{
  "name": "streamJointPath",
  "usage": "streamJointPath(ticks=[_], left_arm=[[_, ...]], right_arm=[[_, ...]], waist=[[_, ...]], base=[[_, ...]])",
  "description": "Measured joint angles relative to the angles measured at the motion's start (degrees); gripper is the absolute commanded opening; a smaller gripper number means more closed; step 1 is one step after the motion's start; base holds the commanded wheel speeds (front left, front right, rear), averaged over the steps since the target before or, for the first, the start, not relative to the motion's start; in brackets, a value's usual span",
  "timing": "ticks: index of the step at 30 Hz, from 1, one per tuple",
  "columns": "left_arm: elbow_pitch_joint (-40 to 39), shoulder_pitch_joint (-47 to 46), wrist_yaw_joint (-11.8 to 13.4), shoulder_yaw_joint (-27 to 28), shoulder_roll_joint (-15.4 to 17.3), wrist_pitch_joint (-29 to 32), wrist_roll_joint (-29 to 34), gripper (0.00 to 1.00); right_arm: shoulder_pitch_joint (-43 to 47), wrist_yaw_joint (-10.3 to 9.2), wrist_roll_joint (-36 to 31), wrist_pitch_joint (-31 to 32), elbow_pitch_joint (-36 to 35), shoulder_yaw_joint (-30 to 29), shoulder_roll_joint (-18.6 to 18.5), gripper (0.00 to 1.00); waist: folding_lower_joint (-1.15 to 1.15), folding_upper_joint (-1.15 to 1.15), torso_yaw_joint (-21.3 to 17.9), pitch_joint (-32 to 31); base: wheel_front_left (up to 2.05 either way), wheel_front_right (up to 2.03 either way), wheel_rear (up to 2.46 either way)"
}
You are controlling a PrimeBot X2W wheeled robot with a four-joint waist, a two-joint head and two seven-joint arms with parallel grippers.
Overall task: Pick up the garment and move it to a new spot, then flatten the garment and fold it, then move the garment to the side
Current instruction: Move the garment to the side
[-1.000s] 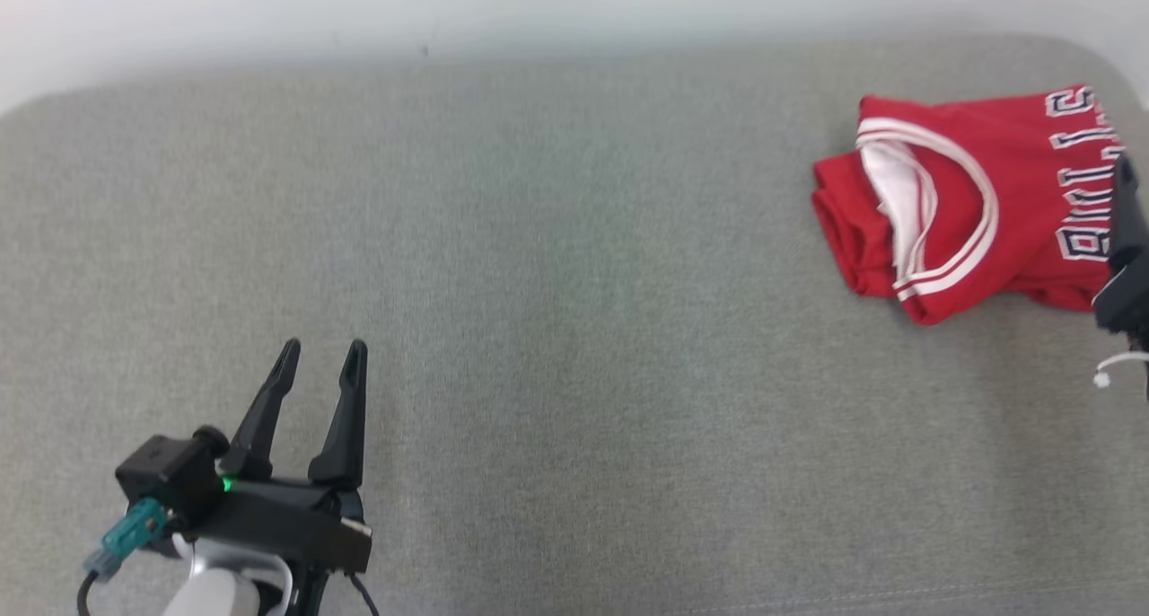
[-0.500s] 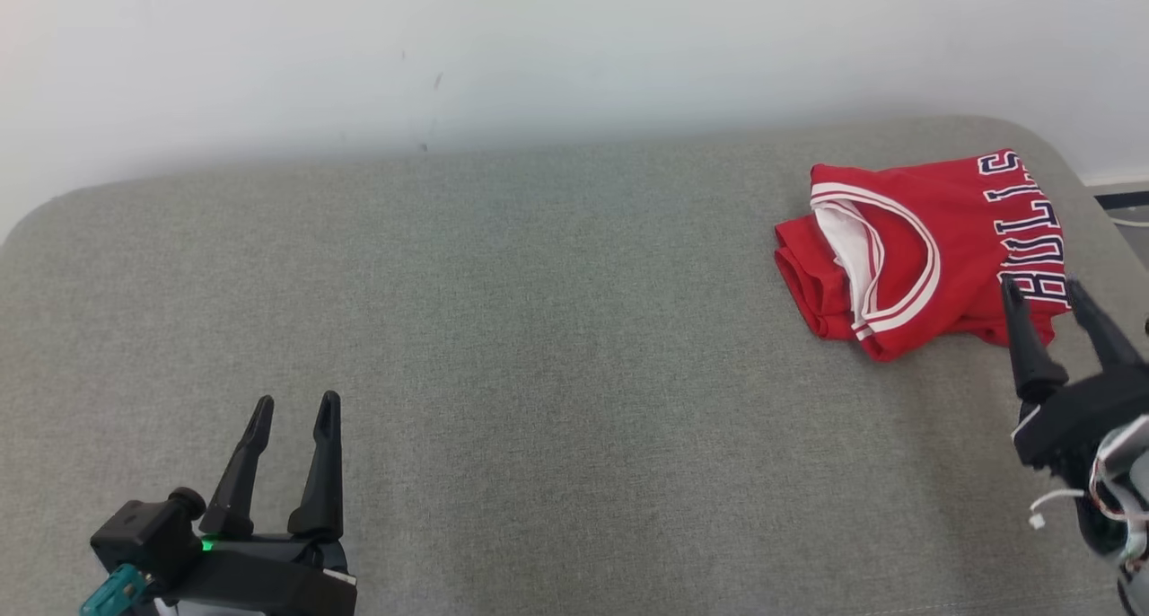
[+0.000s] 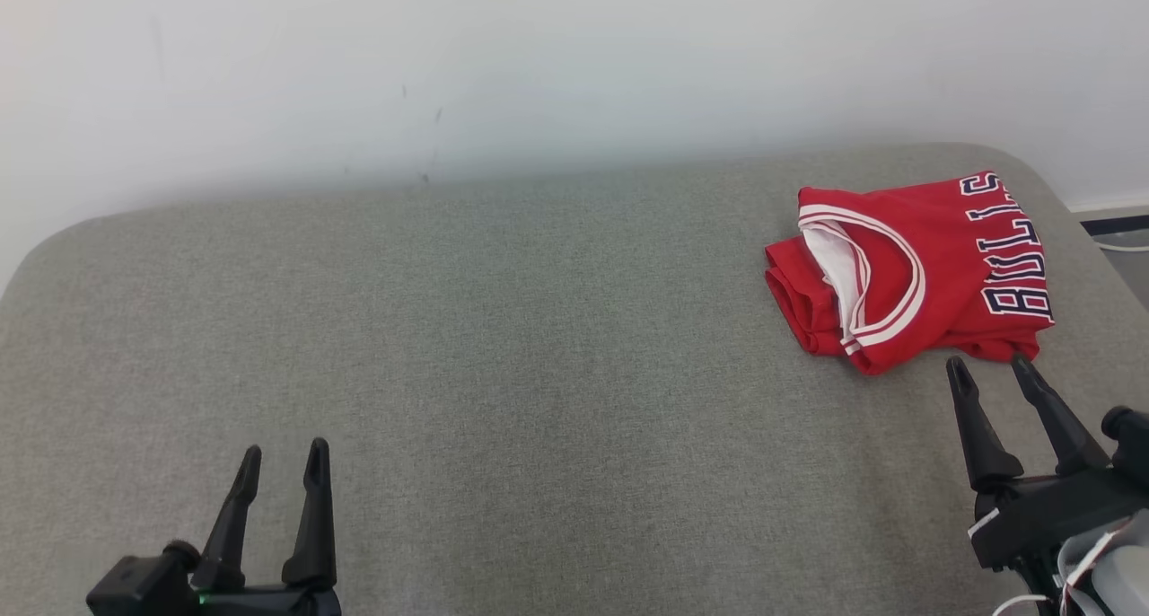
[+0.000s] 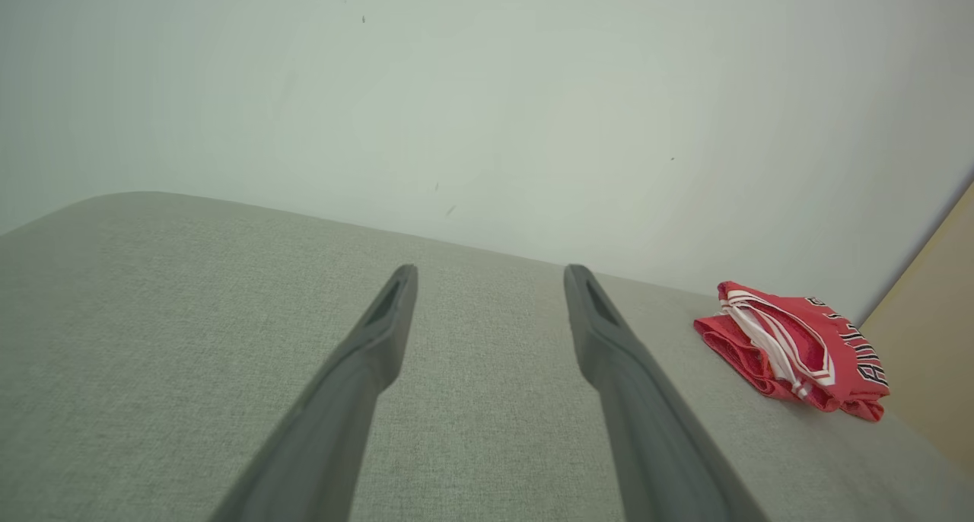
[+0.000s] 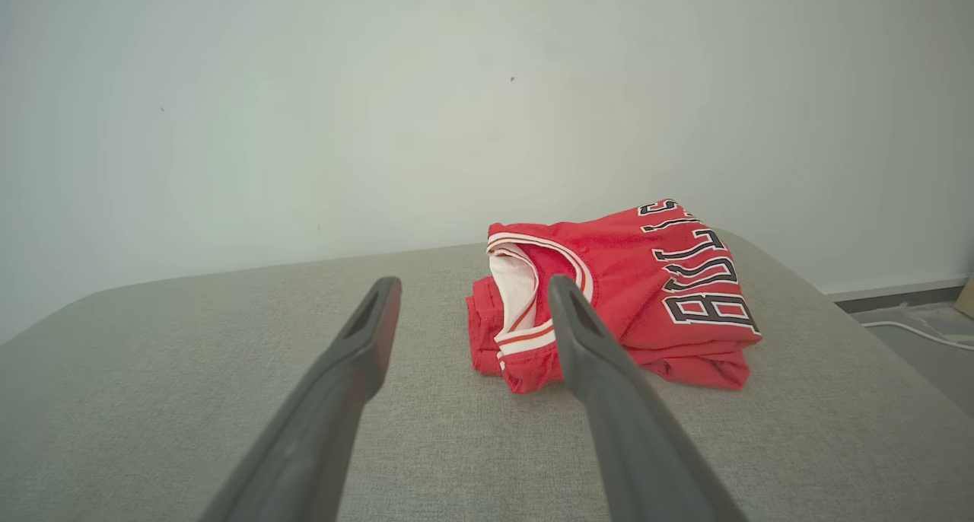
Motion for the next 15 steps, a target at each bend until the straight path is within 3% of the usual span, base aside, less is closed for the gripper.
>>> streamJointPath(ticks=[15], left_arm=[[-1.92,1.66,0.9,0.56,-0.29,0.0,2.76,1.0]], right_arm=[[8.05,-0.02,-10.63,-0.01,-7.47,-12.35,5.24,1.0]], waist=[[0.0,0.01,0.65,0.39]], base=[[0.0,0.0,0.0]])
